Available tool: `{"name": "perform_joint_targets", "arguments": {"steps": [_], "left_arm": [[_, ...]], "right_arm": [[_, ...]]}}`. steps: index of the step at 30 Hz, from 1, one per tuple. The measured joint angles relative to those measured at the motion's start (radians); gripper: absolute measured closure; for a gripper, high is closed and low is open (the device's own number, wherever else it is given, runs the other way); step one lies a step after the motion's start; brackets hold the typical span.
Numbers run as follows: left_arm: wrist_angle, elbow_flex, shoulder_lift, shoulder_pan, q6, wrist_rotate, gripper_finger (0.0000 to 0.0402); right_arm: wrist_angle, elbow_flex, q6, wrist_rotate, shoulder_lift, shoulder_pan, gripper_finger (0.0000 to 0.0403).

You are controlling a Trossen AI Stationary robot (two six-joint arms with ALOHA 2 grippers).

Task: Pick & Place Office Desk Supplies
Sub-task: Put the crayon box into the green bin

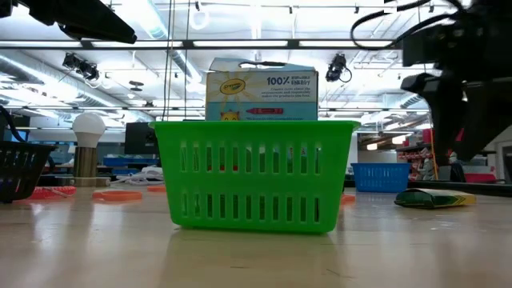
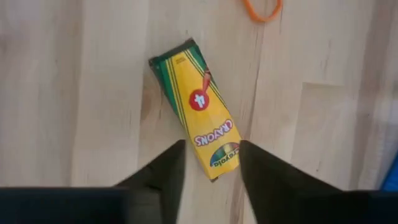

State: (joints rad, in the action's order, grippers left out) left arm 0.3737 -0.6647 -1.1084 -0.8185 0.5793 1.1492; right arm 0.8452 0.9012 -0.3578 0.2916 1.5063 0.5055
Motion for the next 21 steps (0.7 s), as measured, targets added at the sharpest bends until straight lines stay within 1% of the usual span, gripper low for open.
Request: {"name": "perform_joint_targets", "arguments": {"steps": [4,6,8,11,14,17,21], "left_arm": [[0.000,0.000,0.000,0.000,0.001,-0.001,0.0287],[0.000,0.000,0.000,0.000,0.006,-0.002,0.0287],[0.000,0.000,0.000,0.000,0.008,-0.003,0.0287],[0.000,0.000,0.000,0.000,0.010,-0.006,0.0287],[0.000,0.000,0.000,0.000,0.012,-0.006,0.0287],[0.000,0.000,0.000,0.000,0.013,-0.006,0.0287],[0.000,0.000,0.000,0.000,0.016,-0.006,0.0287]], "right_arm": [[0.002,0.000,0.071,-0.088,0.000,-0.073,0.0180],[-0.009,-0.004,0.123,-0.117,0.000,-0.097,0.0159],[-0.009,-0.013,0.170,-0.131,0.000,-0.114,0.0147],[-0.015,-0.030,0.247,-0.138,0.000,-0.133,0.0144],[-0.042,-0.057,0.307,-0.147,0.000,-0.139,0.0150],[-0.097,-0.083,0.340,-0.161,0.000,-0.139,0.0158],[-0.116,-0.085,0.347,-0.151,-0.001,-0.140,0.0159]]}}
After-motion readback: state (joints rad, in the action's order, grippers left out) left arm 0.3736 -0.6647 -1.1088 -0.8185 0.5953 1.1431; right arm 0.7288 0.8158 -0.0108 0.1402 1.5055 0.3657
